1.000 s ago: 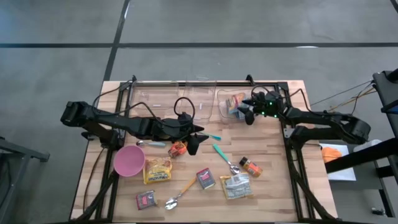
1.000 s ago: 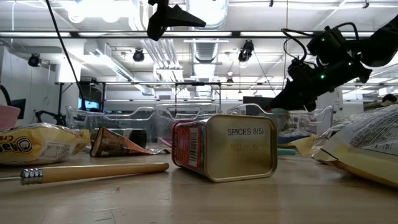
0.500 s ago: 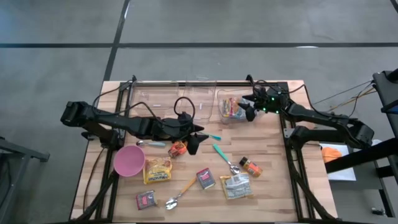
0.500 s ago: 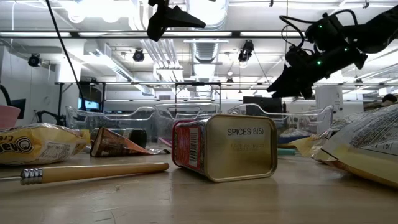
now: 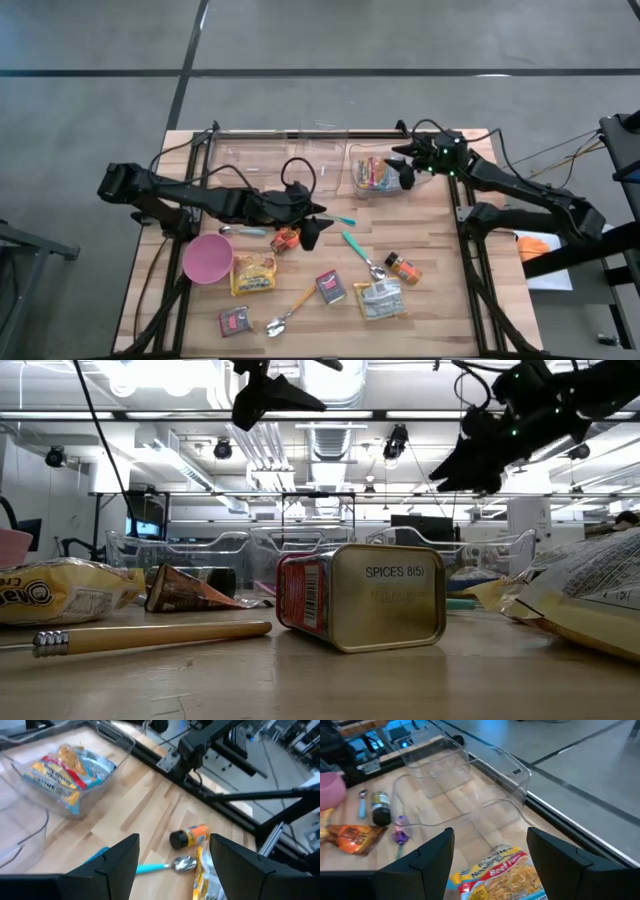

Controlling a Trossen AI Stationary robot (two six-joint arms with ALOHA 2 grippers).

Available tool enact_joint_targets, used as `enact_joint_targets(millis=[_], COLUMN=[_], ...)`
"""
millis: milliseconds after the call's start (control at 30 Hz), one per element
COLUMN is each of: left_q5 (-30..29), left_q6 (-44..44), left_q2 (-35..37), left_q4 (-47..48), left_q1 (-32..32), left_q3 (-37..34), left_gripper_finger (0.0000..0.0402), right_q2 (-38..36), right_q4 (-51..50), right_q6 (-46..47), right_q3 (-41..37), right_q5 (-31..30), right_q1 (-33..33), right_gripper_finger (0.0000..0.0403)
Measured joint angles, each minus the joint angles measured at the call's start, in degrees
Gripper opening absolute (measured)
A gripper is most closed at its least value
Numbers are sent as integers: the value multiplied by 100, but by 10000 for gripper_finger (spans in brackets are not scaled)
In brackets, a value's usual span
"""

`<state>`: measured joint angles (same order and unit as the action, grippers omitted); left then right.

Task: Pick & Place Food Item
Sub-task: Put the orange seasoning pack into the middle transparent bin

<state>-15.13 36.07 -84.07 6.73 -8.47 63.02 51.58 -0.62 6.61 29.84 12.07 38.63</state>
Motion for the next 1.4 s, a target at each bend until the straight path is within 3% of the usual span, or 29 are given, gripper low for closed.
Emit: enact_joint_targets(millis=[200, 400, 533, 667, 900, 1067, 1267, 1400], left_q5=[114, 866, 1292, 1318, 914, 934, 1506, 1562], left_q6=[-2, -2, 1, -4, 59, 44, -273, -437], left_q2=[0, 0, 44, 164, 236, 224, 236, 236], left_q4=[350, 447, 1347, 2858, 4104, 4174, 4238, 4246], left_q1=[0, 137, 315, 431, 395, 367, 332, 299], left_q3=[0, 0, 124, 364, 308, -54, -525, -686], left_gripper_finger=[248, 248, 248, 248, 248, 248, 248, 248], right_q2=[-267, -570, -807, -959, -978, -919, -894, -895], right_q4=[-631, -1117, -1230, -1255, -1245, -1255, -1248, -1248], right_q6=[216, 352, 492, 730, 1158, 1423, 1602, 1686], right_q3=[342, 597, 733, 868, 1159, 1242, 1293, 1297], right_q5=[628, 838, 1006, 1003, 408, 270, 238, 121], right_q1=[-31, -237, -471, -681, -801, -802, -802, -804], right_gripper_finger=[247, 247, 247, 247, 247, 247, 247, 247])
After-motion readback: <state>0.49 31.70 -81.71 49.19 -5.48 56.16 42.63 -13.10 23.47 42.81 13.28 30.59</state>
